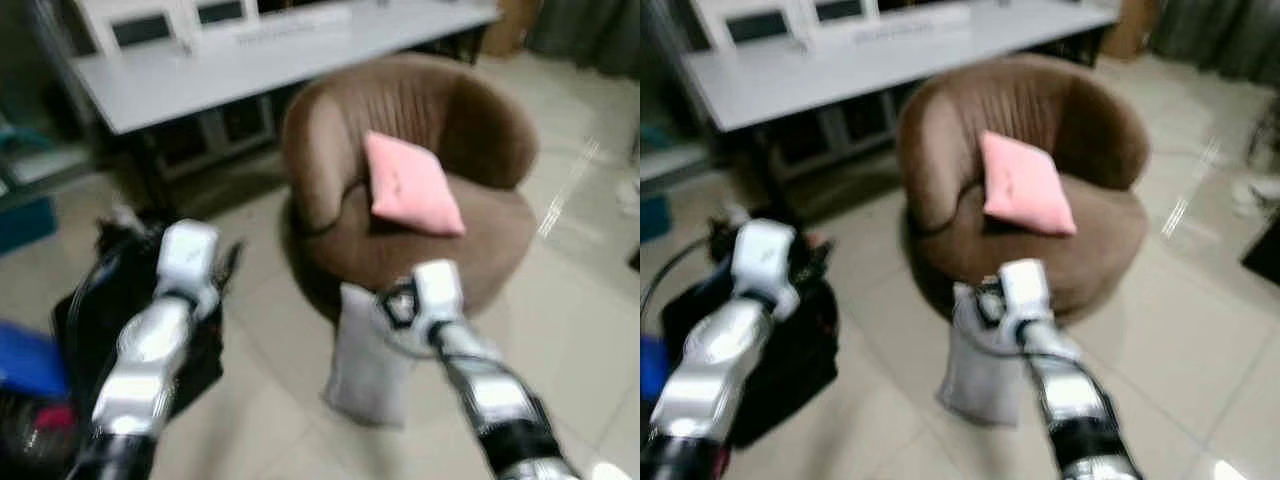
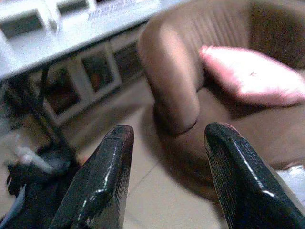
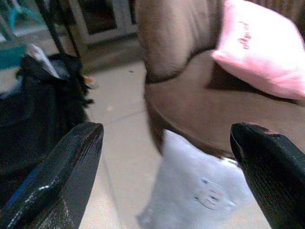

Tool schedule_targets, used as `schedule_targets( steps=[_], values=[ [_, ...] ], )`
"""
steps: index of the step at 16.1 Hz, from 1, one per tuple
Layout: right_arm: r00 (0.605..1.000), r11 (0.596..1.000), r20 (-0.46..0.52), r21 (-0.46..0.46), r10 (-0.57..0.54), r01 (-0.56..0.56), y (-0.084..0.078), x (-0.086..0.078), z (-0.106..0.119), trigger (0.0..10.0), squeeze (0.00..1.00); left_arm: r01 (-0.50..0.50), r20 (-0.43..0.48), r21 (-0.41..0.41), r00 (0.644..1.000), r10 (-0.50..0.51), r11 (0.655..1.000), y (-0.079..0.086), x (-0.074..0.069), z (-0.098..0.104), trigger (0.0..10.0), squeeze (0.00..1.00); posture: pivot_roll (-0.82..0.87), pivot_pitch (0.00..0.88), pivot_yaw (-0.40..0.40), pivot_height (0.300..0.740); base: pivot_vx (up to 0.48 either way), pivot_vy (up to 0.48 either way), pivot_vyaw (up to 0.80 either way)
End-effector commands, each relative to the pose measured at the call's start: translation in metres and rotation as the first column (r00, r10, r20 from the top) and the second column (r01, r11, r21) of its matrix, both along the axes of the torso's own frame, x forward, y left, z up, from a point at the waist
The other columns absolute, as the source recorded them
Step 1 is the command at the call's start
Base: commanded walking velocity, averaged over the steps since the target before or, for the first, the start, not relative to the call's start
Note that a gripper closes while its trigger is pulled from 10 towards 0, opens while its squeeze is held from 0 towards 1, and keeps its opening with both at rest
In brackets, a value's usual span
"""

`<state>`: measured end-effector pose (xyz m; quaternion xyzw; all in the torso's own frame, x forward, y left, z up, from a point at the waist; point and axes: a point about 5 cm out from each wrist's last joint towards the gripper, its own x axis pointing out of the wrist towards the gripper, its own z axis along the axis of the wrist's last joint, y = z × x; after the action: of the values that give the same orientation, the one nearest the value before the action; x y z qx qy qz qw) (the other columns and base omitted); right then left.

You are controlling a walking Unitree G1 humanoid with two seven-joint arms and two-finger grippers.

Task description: Move the pillow to the sofa from floor

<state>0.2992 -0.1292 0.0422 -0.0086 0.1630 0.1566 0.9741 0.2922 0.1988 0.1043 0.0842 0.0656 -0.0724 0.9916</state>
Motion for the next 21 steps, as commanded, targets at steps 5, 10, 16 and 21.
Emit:
schedule_targets(
  steps=[5,10,16,21],
  values=[
    [1.000,0.999,0.018,-0.042,0.007,-0.006,-0.012,0.008,0.007,10.0,0.00,0.012,-0.003,-0.025,1.000,-0.012,1.000,-0.007,-0.003,-0.008,10.0,0.00,0.13,0.000,0.012,0.740,0.344,0.000,0.00],
    [0.994,0.991,-0.084,-0.122,-0.072,0.061,-0.019,0.002,-0.014,10.0,0.00,-0.038,-0.076,-0.049,0.997,0.034,0.998,-0.003,-0.017,-0.035,10.0,0.00,0.14,0.000,-0.023,0.740,0.331,0.000,0.00],
    [0.977,0.980,-0.135,-0.132,-0.166,0.148,-0.037,-0.011,-0.027,10.0,0.00,0.025,-0.080,-0.015,0.996,-0.026,1.000,-0.009,-0.009,-0.035,10.0,0.00,0.11,0.000,0.006,0.740,0.298,0.000,-0.39],
    [0.974,0.978,-0.139,-0.125,-0.181,0.164,-0.036,-0.012,-0.029,10.0,0.00,0.039,-0.076,-0.005,0.996,-0.039,0.999,-0.009,-0.007,-0.035,10.0,0.00,0.11,0.000,0.017,0.740,0.292,0.000,-0.72]
  ],
)
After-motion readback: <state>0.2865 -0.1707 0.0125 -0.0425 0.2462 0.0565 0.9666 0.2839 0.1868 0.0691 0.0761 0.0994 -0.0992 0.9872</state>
